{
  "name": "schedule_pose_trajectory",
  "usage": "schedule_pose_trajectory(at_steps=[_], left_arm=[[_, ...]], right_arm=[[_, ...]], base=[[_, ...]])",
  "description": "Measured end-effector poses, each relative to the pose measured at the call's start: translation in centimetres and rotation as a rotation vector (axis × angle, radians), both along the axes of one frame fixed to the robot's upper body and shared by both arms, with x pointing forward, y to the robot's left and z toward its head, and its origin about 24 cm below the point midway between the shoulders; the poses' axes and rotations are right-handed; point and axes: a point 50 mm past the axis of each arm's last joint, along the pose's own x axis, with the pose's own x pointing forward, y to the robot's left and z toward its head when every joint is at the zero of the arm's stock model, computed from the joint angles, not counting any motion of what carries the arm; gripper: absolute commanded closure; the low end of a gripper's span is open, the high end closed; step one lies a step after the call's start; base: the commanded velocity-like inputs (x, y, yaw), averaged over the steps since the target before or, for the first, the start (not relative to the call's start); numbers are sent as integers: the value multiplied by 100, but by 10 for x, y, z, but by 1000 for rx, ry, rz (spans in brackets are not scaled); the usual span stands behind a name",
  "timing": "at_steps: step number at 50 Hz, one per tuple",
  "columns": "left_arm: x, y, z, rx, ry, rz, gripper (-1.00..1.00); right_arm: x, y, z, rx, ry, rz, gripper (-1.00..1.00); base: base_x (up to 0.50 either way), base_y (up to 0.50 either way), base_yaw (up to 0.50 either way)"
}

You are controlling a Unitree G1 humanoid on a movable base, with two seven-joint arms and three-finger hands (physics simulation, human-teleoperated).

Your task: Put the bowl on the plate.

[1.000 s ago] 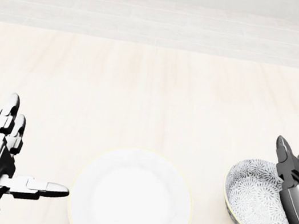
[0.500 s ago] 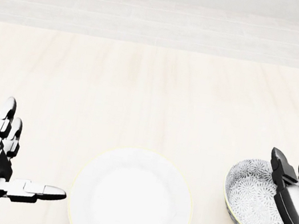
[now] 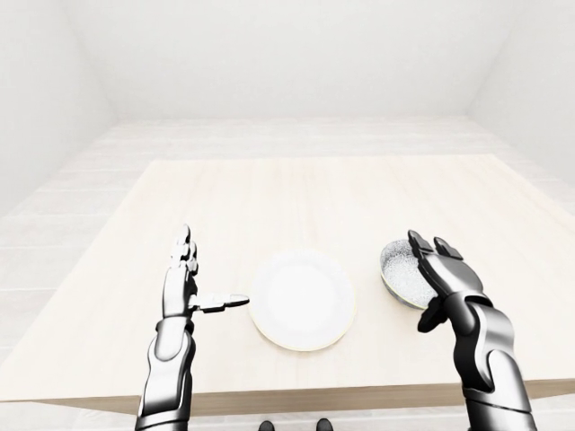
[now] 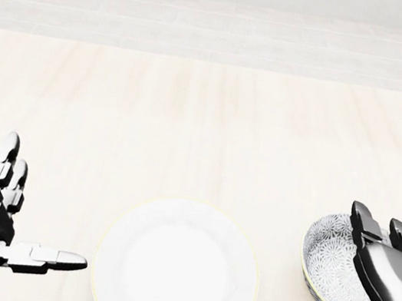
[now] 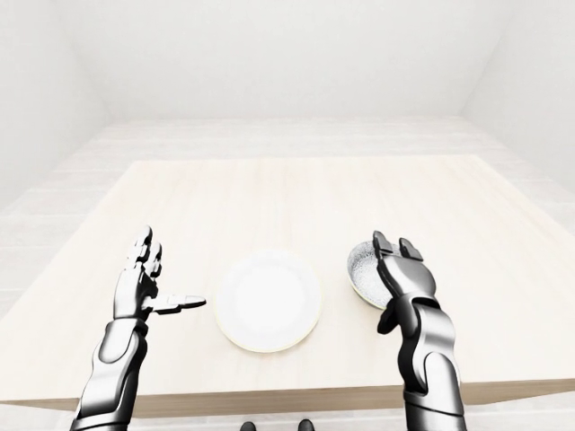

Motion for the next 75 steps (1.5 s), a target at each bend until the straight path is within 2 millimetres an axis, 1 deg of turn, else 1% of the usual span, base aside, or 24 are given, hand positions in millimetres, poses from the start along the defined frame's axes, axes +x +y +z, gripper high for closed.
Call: schedule_pose_trajectory(at_steps=[14, 27, 38, 61, 72, 73, 75], left_arm=[[-1, 1, -1, 2, 1, 4, -100], [0, 2, 1, 5, 0, 6, -100], [1, 3, 2, 8, -2, 7, -100], [-1, 5, 0, 14, 0, 10, -100], [-1, 5, -1, 15, 3, 11, -100], [-1, 5, -1, 14, 4, 11, -100], [-1, 5, -2, 14, 5, 11, -100]], right_arm=[[9, 1, -9, -16, 38, 8, -100], [11, 0, -17, -12, 67, 8, -100], [9, -2, -26, -1, 89, -1, -100], [-4, -3, -47, 47, 128, -24, -100], [-7, -2, -53, 62, 143, -25, -100], [-8, -2, -54, 63, 145, -25, -91], [-8, -2, -54, 64, 147, -25, -84]], base=[[0, 0, 0], [0, 0, 0], [0, 0, 0], [0, 0, 0], [0, 0, 0], [0, 0, 0], [0, 0, 0]])
